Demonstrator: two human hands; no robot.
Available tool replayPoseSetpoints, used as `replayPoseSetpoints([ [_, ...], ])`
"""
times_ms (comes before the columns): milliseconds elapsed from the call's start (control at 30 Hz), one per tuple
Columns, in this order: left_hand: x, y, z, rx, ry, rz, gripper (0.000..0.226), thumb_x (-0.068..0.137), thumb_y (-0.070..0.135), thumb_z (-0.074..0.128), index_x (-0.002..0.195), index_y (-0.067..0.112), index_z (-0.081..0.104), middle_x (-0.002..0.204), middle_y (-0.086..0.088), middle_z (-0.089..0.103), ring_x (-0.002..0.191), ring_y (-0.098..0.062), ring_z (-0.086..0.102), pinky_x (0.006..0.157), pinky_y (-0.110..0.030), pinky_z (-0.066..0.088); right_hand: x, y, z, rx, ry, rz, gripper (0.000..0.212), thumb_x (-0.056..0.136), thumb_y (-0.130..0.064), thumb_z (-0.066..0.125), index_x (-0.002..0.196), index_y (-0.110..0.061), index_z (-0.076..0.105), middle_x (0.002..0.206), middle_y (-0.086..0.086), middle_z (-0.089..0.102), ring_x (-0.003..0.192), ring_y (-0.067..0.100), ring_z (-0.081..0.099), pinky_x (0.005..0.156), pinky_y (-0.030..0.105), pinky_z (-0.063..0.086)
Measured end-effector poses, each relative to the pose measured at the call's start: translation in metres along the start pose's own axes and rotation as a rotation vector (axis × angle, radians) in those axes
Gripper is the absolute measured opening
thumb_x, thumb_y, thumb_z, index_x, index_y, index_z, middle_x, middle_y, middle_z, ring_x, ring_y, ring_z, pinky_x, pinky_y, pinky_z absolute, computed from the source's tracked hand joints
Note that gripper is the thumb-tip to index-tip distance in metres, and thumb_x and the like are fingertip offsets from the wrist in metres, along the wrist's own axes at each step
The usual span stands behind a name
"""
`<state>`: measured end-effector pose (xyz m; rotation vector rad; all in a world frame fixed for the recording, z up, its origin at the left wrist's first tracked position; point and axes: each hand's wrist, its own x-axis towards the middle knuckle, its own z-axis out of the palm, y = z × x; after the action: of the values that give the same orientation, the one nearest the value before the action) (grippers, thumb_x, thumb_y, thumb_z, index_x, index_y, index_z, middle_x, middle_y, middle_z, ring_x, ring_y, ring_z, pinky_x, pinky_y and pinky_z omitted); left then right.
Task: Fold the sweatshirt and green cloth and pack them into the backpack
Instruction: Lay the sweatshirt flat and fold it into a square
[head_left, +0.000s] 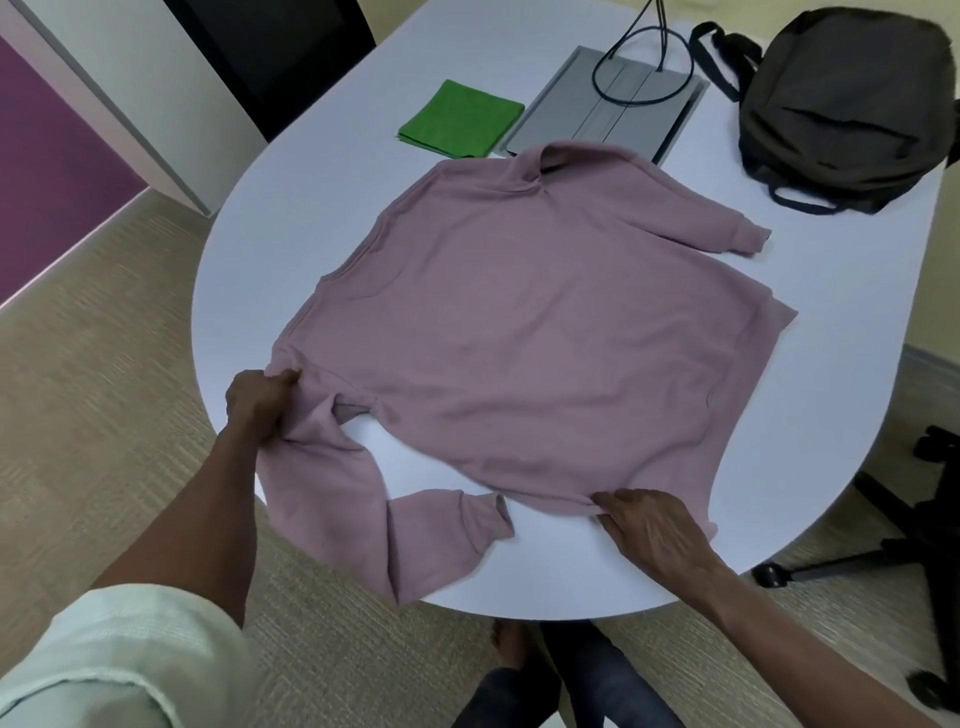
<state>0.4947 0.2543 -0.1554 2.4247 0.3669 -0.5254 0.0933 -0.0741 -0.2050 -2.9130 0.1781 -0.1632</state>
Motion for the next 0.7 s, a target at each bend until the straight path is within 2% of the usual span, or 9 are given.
replayPoseSetpoints([
  [100,-0.006,0.013,-0.005,-0.159,-0.025,-0.060,0.049,0.094,0.036,0.060,0.125,-0.001,0.061,0.123,-0.023,0.064,0.112,-0.040,0.064,0.089,-0.043,0.056,0.000,-0.001,-0.001,0.023,-0.021,0.021,0.031,0.088,-0.025,0.045,0.091,-0.017,0.075,0.065,-0.003,0.065,0.049,0.017,0.059,0.042,0.026,0.042],
  [233,-0.019,0.029,-0.018,-0.042,-0.076,0.071,0.058,0.088,0.042,0.051,0.128,0.000,0.060,0.128,-0.025,0.059,0.114,-0.042,0.059,0.087,-0.038,0.047,0.001,-0.002,-0.005,0.095,-0.041,0.083,0.031,0.089,-0.024,0.042,0.086,-0.017,0.072,0.072,-0.004,0.068,0.057,0.016,0.063,0.046,0.029,0.046],
  [333,-0.020,0.044,-0.032,-0.067,-0.128,0.094,0.057,0.087,0.037,0.054,0.133,0.005,0.059,0.133,-0.019,0.059,0.107,-0.033,0.058,0.080,-0.034,0.045,0.003,0.000,-0.012,0.185,-0.124,0.160,0.021,0.091,-0.023,0.049,0.084,-0.020,0.069,0.073,-0.008,0.067,0.063,0.013,0.062,0.052,0.031,0.045],
  [400,-0.015,0.057,-0.036,-0.151,-0.113,0.068,0.055,0.089,0.035,0.063,0.133,0.002,0.058,0.130,-0.017,0.061,0.107,-0.032,0.060,0.080,-0.035,0.048,0.008,0.004,-0.022,0.254,-0.229,0.196,0.020,0.098,-0.024,0.053,0.082,-0.022,0.065,0.072,-0.012,0.062,0.064,0.006,0.056,0.056,0.026,0.037],
  [500,-0.010,0.085,-0.042,-0.231,-0.129,0.073,0.056,0.090,0.036,0.068,0.130,-0.003,0.059,0.124,-0.015,0.064,0.106,-0.032,0.063,0.084,-0.038,0.053,0.022,0.013,-0.049,0.385,-0.350,0.233,0.029,0.102,-0.032,0.051,0.073,-0.029,0.051,0.061,-0.014,0.051,0.060,0.003,0.050,0.053,0.020,0.030],
  [567,-0.006,0.107,-0.043,-0.262,-0.145,0.109,0.046,0.091,0.033,0.068,0.122,0.000,0.063,0.119,-0.014,0.066,0.095,-0.026,0.066,0.085,-0.038,0.055,0.036,0.023,-0.071,0.475,-0.369,0.273,0.033,0.102,-0.035,0.049,0.070,-0.028,0.046,0.059,-0.012,0.049,0.059,0.004,0.049,0.052,0.021,0.029],
  [633,-0.001,0.130,-0.041,-0.279,-0.160,0.128,0.038,0.092,0.029,0.068,0.116,0.000,0.065,0.113,-0.013,0.067,0.085,-0.020,0.065,0.076,-0.033,0.054,0.050,0.035,-0.088,0.534,-0.382,0.318,0.036,0.102,-0.036,0.049,0.068,-0.026,0.043,0.057,-0.011,0.046,0.055,0.005,0.045,0.052,0.022,0.027],
  [700,0.007,0.152,-0.035,-0.276,-0.160,0.134,0.038,0.092,0.026,0.069,0.117,-0.002,0.065,0.112,-0.013,0.066,0.089,-0.022,0.065,0.073,-0.033,0.053,0.064,0.051,-0.100,0.587,-0.382,0.369,0.037,0.101,-0.039,0.049,0.068,-0.023,0.044,0.056,-0.012,0.046,0.052,0.004,0.042,0.052,0.023,0.028],
])
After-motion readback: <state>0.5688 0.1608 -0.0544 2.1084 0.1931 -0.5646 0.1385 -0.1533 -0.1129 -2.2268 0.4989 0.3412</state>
